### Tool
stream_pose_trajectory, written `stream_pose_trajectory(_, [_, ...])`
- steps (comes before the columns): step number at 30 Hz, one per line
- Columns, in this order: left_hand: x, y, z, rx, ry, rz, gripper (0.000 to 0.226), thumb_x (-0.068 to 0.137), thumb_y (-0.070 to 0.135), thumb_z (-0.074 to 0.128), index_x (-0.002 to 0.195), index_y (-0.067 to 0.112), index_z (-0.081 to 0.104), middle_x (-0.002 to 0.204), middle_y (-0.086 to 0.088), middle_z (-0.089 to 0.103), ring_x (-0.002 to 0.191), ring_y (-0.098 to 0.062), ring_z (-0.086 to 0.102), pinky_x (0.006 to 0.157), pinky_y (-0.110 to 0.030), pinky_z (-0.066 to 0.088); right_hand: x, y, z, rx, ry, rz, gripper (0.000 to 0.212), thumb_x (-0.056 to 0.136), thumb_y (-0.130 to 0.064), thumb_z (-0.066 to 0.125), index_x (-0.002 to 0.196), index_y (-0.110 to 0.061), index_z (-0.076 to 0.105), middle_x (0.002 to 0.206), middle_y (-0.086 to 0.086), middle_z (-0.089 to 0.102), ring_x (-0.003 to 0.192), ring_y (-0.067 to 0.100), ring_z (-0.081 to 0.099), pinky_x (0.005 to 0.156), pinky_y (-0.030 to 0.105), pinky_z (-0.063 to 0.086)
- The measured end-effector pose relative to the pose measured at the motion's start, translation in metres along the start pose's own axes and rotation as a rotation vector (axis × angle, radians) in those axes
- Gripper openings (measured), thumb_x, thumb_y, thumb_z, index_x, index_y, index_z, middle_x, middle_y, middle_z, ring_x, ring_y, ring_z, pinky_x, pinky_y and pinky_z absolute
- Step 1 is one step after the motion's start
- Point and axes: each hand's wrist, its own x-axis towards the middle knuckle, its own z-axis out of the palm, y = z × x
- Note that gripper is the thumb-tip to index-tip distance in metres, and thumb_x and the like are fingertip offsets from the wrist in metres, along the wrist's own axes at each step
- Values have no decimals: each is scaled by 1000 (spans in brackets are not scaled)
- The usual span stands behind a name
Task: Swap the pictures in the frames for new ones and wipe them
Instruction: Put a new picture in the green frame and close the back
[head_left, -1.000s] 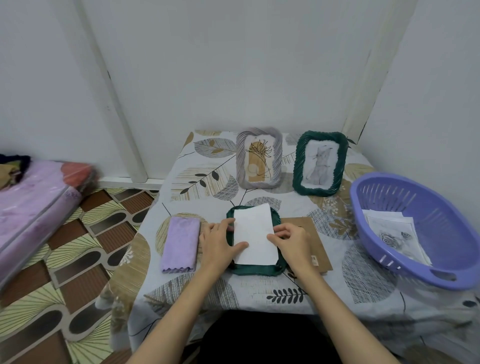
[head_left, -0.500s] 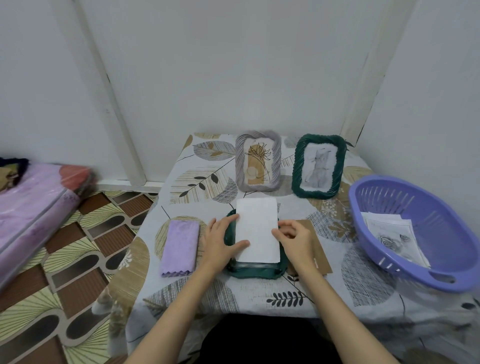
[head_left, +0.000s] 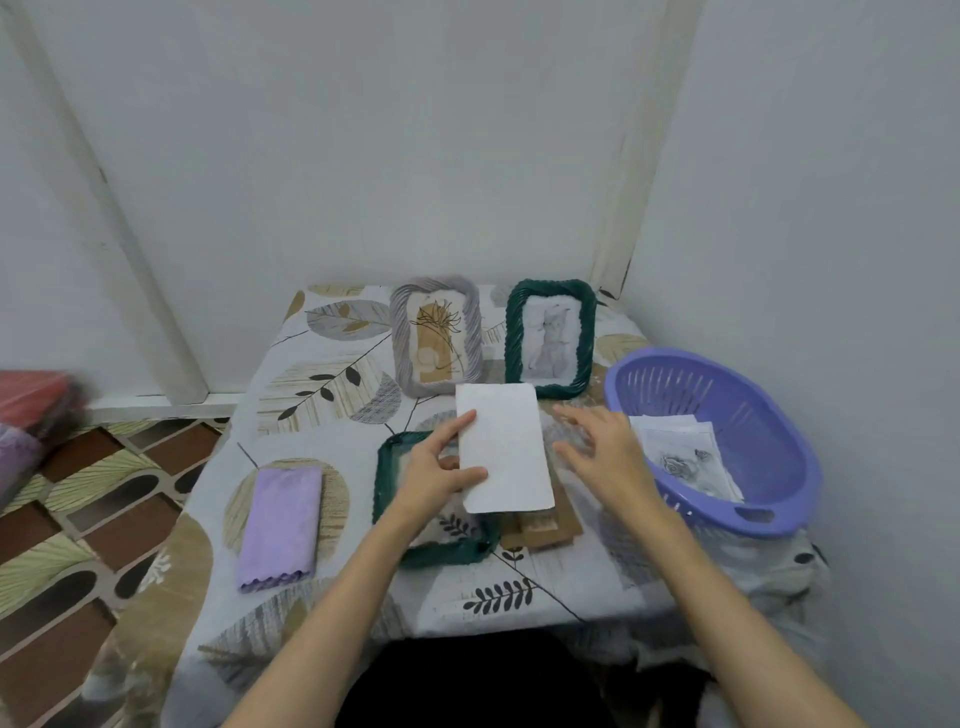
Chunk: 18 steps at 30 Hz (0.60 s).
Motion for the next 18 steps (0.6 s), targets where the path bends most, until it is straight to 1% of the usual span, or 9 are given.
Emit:
stream_pose_trajectory(2, [4,2,15,2,-29,0,71,74,-15,64,132,22,47,128,-2,44,89,-15,63,67,-25,58,-1,22,-24,-235,31,-27,44,85,-32,63,128,-30,53,130,2,50,116,24,42,95,41,39])
stream_pose_trajectory(3, [6,2,21,2,-42,-1,71,74,-15,64,133,21,47,128,-1,44,90,-15,63,67,-24,58,-3,33,-36,-295,-31,6,47,86,-37,62,131,-34,50,136,2,45,121,26,39,97,43,37])
stream_pose_trajectory(5, [9,-1,32,4,-77,-11,72,74,-15,64,135,20,45,127,-1,45,91,-15,63,67,-25,58,-8,51,-54,-211,-241,115,52,86,-41,60,135,-39,42,143,2,41,126,24,40,101,43,38])
stream_pose_trajectory(6, [11,-3,37,14,-96,-15,73,74,-14,65,136,19,44,127,-2,46,91,-15,63,67,-25,58,-11,58,-61,-106,-319,152,54,86,-39,61,136,-40,40,142,1,43,123,20,44,99,38,40])
stream_pose_trajectory(8, [15,-8,47,60,-124,-15,73,75,-13,65,137,18,43,127,-3,48,90,-13,63,65,-23,57,-18,63,-68,27,-377,165,54,88,-33,61,136,-41,38,139,-1,47,112,13,49,92,27,41])
stream_pose_trajectory(12, [27,-17,65,158,-147,-2,74,73,-11,68,137,16,42,124,-1,47,89,-13,61,67,-22,56,-21,61,-71,124,-373,176,52,89,-30,60,136,-40,40,128,-2,52,105,9,47,85,23,38])
stream_pose_trajectory(14, [33,-23,71,225,-152,8,76,71,-10,71,137,16,43,122,-3,50,90,-18,60,74,-28,56,-21,61,-76,172,-369,194,51,88,-29,61,134,-41,41,116,-6,54,101,9,51,82,22,39])
stream_pose_trajectory(16, [39,-28,78,331,-155,33,79,69,-5,74,138,17,43,117,-7,55,95,-20,58,83,-33,52,-20,64,-82,204,-358,204,50,88,-27,62,132,-42,44,101,-10,56,84,3,55,76,19,41])
stream_pose_trajectory(18, [47,-32,85,589,-156,103,81,69,10,78,140,23,40,127,-7,53,113,-20,49,98,-34,40,-20,68,-88,253,-343,225,49,87,-27,63,129,-46,45,91,-4,59,67,5,54,69,20,45])
